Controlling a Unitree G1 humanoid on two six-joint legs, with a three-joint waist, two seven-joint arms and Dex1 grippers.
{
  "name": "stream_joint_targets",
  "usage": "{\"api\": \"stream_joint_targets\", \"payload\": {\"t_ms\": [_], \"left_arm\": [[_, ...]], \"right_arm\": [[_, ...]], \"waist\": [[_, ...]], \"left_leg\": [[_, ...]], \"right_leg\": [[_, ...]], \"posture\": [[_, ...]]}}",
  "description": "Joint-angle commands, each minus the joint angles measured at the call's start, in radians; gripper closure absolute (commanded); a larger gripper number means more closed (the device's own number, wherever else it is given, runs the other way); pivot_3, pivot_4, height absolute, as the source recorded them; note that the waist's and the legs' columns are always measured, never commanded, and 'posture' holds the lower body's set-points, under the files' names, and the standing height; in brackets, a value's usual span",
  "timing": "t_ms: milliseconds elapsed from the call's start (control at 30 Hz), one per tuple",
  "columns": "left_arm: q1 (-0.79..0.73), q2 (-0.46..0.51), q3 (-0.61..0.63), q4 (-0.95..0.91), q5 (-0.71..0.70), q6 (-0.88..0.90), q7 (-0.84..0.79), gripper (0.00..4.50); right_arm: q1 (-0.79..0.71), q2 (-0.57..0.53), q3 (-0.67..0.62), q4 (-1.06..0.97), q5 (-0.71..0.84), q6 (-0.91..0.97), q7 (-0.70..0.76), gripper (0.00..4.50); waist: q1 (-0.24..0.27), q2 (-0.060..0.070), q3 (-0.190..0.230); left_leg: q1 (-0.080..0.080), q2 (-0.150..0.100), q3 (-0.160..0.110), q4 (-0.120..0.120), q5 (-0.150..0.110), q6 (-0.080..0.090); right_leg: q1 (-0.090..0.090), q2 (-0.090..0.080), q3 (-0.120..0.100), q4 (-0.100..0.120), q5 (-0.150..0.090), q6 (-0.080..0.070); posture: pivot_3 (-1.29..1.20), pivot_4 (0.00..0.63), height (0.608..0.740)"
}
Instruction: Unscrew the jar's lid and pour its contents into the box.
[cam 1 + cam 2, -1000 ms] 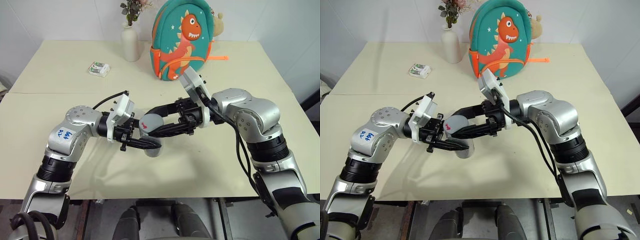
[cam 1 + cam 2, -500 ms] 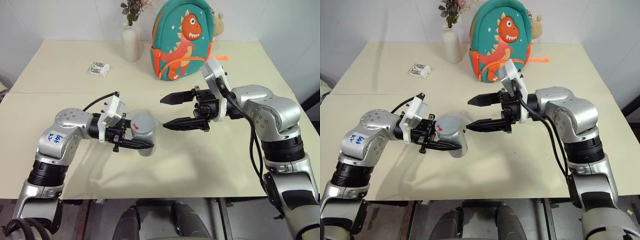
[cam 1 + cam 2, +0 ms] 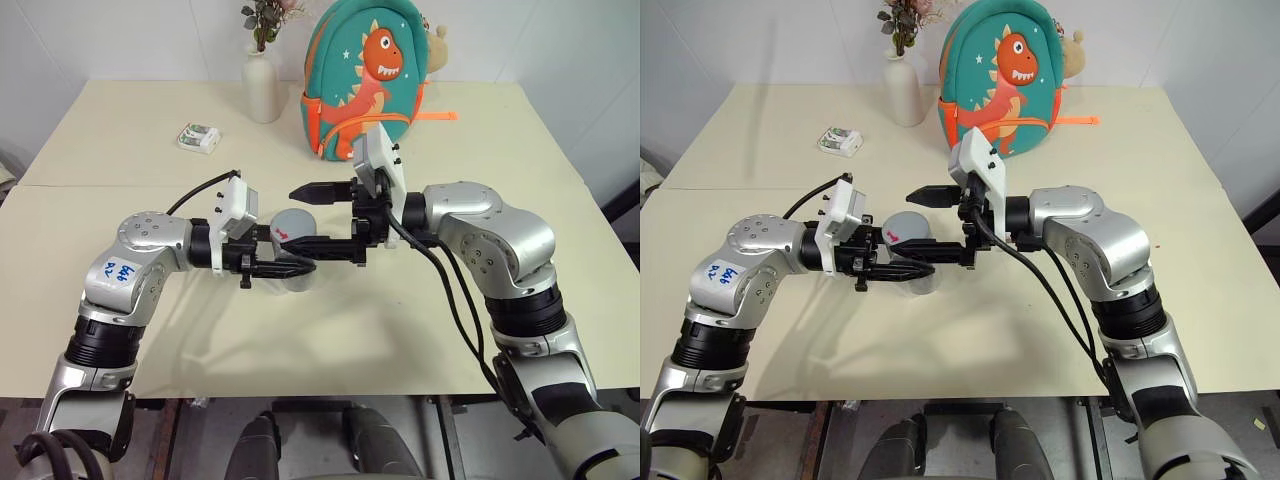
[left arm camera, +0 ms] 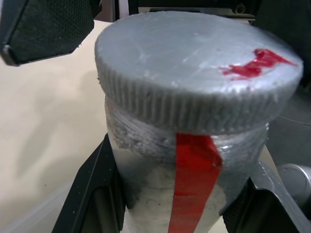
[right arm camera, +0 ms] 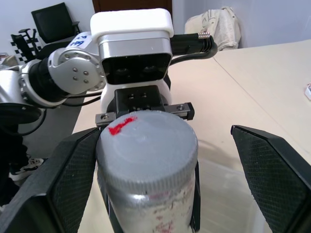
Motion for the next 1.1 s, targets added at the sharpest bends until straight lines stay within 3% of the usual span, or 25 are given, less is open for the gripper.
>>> {"api": "stream_joint_targets", "payload": {"t_ms": [33,533,833,1100], "left_arm": [[-0.015,-0.003,-0.002,-0.038,-0.007,-0.003,-0.002,2.51],[0.021,0.005,0.019,-0.049,-0.030,-0.007,0.004,2.51],[0.032,0.018,0.033,-0.039,-0.019,-0.013,-0.004,2.51],[0.027,0.022,0.033,-0.025,-0.013,-0.016,-0.008,2.51]], "right_arm": [[-0.030,0.019,-0.013,-0.005,-0.002,-0.001,-0.030,0.02],[-0.010,-0.113,-0.090,0.134,-0.023,-0.016,0.005,0.02],[0.074,-0.229,-0.170,0.050,0.094,0.028,0.112,0.02],[0.044,-0.163,-0.148,-0.010,0.141,0.037,0.093,0.02]], "waist": [[0.000,0.000,0.000],[0.001,0.000,0.000],[0.010,0.000,0.000],[-0.001,0.001,0.001]], "left_leg": [[0.000,0.000,0.000,0.000,0.000,0.000],[0.000,0.000,0.000,0.000,0.000,0.000],[0.000,0.000,0.000,0.000,0.000,0.000],[0.000,0.000,0.001,0.001,0.000,0.000]], "right_leg": [[0.000,0.000,0.000,0.000,0.000,0.000],[0.000,0.000,0.000,0.000,0.000,0.000],[0.000,0.000,0.000,-0.001,0.000,0.000],[0.000,0.000,0.000,0.000,0.000,0.000]], "posture": [[0.00,0.150,0.740],[0.00,0.150,0.740],[0.00,0.150,0.740],[0.00,0.150,0.740]]}}
